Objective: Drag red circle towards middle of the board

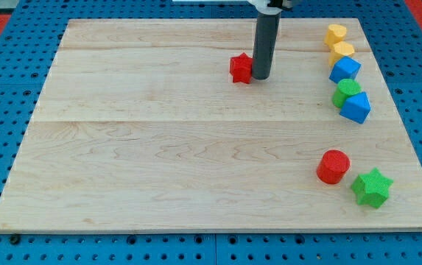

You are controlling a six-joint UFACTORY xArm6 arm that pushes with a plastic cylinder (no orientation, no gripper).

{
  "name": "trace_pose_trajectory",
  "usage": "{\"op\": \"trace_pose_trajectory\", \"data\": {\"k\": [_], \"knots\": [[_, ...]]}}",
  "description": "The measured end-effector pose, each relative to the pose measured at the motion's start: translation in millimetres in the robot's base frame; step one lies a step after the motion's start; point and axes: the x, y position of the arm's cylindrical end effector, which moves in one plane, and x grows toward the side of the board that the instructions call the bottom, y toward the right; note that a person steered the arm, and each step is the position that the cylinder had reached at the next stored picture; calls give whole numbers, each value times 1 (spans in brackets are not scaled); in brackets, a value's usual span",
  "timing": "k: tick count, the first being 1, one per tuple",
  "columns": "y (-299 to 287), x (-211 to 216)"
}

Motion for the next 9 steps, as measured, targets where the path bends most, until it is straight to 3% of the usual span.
{"op": "trace_pose_trajectory", "data": {"k": [1, 4, 5, 6, 9], "knots": [[19, 37], [17, 212], [25, 247], [71, 222], [85, 204]]}}
